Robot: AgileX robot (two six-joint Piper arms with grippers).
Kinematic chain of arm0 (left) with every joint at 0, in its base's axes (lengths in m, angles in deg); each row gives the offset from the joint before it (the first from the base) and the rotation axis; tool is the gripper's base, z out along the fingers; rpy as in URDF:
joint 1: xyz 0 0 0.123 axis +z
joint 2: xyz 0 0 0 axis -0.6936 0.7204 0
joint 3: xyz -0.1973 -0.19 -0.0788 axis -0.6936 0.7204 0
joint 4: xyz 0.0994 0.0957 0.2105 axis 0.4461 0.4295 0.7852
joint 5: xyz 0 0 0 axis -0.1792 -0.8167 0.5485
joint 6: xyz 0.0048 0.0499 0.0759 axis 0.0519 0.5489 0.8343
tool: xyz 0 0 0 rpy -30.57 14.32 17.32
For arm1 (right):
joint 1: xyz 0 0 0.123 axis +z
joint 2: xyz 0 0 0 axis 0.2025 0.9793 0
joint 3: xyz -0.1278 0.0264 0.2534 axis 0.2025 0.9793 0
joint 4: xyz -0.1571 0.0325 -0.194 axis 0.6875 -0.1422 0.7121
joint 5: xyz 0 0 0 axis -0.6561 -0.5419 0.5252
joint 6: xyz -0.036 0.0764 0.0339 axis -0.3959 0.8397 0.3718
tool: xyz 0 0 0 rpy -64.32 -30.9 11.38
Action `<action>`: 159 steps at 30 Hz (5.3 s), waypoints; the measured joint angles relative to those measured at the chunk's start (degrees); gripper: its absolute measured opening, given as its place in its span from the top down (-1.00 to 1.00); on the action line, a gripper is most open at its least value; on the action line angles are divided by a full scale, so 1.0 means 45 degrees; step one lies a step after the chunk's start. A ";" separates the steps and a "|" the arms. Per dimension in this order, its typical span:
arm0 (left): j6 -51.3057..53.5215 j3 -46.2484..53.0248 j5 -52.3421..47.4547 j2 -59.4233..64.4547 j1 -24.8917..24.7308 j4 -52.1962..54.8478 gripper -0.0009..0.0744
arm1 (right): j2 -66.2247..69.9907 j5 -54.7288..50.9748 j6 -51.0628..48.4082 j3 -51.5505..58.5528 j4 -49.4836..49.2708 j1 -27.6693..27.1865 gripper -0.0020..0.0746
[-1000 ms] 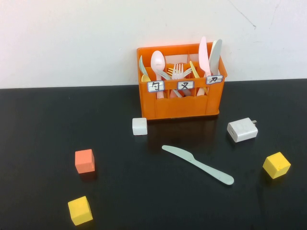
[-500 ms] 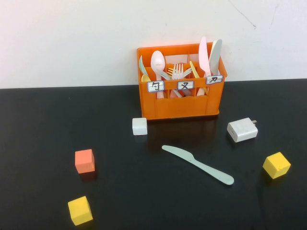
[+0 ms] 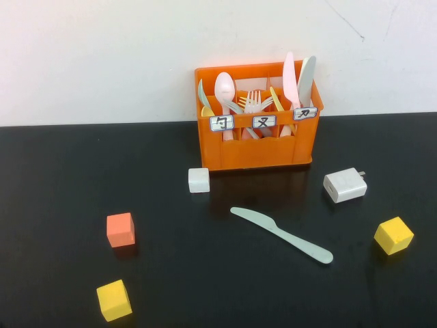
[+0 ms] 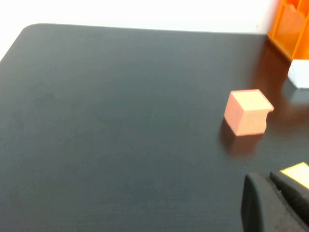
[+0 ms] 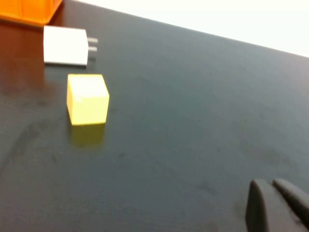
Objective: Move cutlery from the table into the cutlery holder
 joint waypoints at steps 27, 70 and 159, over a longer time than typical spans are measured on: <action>-0.0209 0.0025 1.0100 -0.0059 0.0000 -0.0029 0.98 | 0.0000 0.7237 -0.0163 0.0081 0.0042 0.0000 0.95; -0.1634 -0.6162 -0.0957 0.6713 -0.0023 -0.1966 0.98 | 0.6696 -0.2428 -0.5396 -0.7900 -0.6170 0.0000 0.95; 0.4209 -0.6583 -0.3959 1.0762 -0.0023 -0.8426 0.98 | 2.6144 -0.5298 -0.6613 -1.8309 -0.0852 0.7459 -0.12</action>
